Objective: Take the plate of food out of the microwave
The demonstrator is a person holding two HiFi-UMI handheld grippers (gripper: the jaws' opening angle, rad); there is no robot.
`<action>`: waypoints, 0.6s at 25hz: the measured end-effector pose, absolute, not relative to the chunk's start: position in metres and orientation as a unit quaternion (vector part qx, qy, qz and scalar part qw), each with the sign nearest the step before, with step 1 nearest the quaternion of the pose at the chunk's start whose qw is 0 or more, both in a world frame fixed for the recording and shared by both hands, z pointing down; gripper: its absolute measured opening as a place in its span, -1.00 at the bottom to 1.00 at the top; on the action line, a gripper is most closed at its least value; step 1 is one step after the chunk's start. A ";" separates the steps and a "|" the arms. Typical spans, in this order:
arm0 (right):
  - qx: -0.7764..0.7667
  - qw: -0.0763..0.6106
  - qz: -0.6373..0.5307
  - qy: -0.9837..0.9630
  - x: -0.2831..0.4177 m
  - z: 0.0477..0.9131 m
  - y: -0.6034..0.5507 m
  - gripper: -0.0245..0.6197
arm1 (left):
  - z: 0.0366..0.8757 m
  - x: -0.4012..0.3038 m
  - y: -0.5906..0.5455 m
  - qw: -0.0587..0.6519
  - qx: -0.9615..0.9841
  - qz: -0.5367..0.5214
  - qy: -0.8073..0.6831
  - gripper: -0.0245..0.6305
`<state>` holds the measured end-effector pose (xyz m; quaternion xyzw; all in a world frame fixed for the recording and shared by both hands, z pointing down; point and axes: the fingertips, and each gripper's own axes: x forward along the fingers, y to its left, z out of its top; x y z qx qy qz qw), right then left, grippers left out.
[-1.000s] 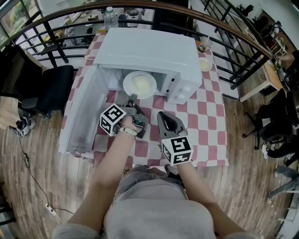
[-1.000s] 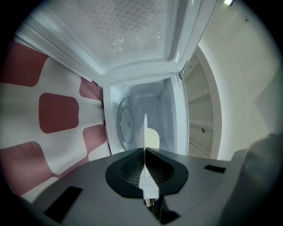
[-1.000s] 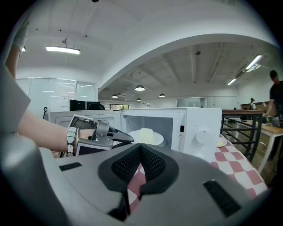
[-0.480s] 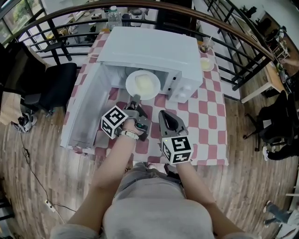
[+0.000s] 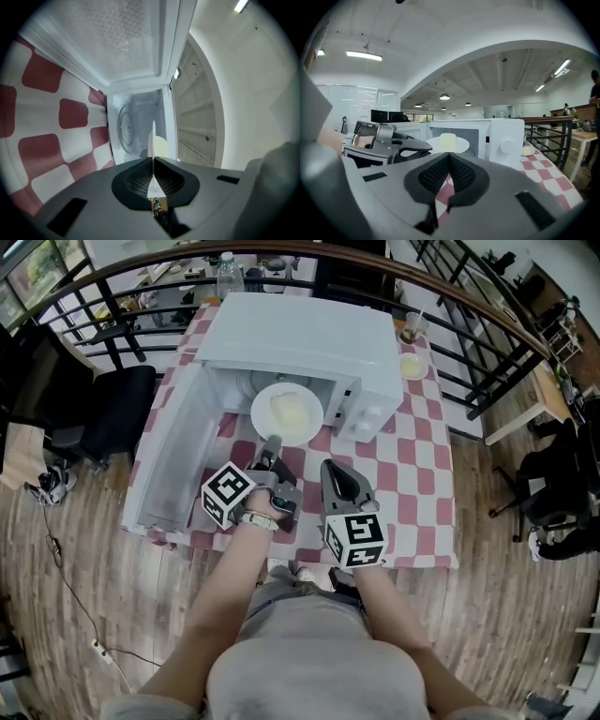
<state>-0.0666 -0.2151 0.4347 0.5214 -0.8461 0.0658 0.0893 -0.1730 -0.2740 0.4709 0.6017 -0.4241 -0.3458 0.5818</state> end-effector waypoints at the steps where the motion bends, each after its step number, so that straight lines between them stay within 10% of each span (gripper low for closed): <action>1: 0.523 0.089 0.066 -0.845 -0.066 0.435 -0.214 -0.85 | 0.470 -0.173 -0.272 0.581 0.603 -0.345 -0.424 -0.89; 15: 0.535 0.066 0.059 -0.840 -0.065 0.423 -0.216 -0.85 | 0.460 -0.170 -0.243 0.571 0.611 -0.358 -0.415 -0.88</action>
